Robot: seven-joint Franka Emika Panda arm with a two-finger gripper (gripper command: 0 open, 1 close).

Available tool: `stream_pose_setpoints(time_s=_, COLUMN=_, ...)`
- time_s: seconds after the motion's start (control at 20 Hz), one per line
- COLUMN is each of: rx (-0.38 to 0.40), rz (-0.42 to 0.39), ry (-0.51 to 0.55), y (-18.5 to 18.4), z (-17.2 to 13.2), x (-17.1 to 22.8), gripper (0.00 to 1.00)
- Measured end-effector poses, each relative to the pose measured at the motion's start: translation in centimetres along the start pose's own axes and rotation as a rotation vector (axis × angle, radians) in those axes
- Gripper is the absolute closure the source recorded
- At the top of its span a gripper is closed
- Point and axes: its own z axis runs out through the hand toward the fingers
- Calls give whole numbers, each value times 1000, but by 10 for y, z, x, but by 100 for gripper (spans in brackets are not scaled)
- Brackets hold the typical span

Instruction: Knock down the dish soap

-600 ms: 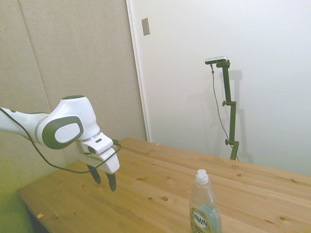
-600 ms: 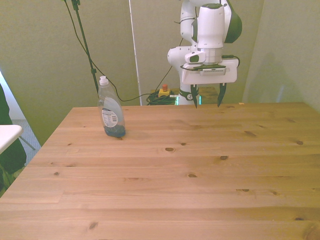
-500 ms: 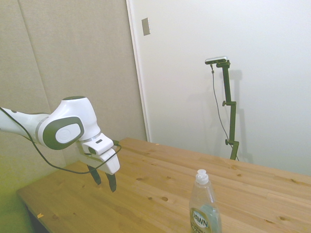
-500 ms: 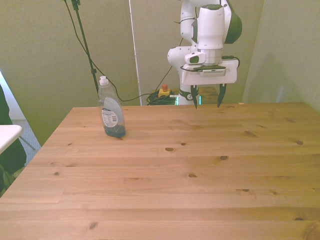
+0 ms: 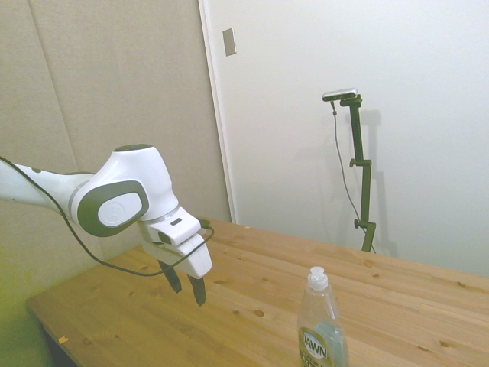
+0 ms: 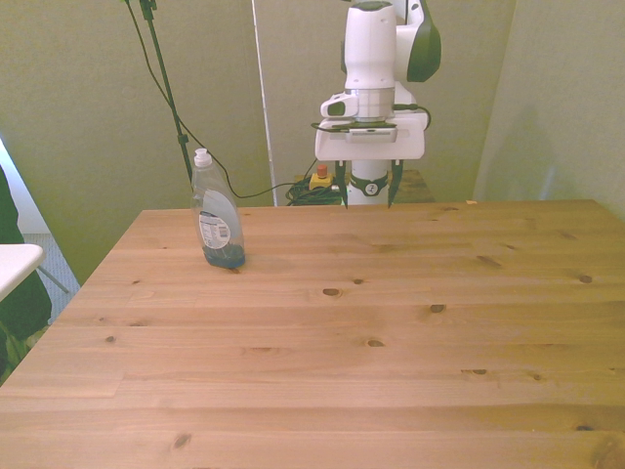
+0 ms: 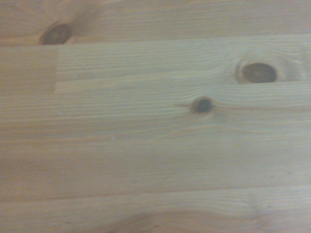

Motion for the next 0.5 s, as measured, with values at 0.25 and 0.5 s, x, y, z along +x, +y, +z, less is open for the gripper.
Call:
stream_pose_setpoints(time_s=0.25, rx=-49, rz=46, ry=21, y=37, z=6, x=29, gripper=100)
stream_pose_setpoints(time_s=0.5, rx=-60, rz=109, ry=44, y=92, z=3, x=69, gripper=100)
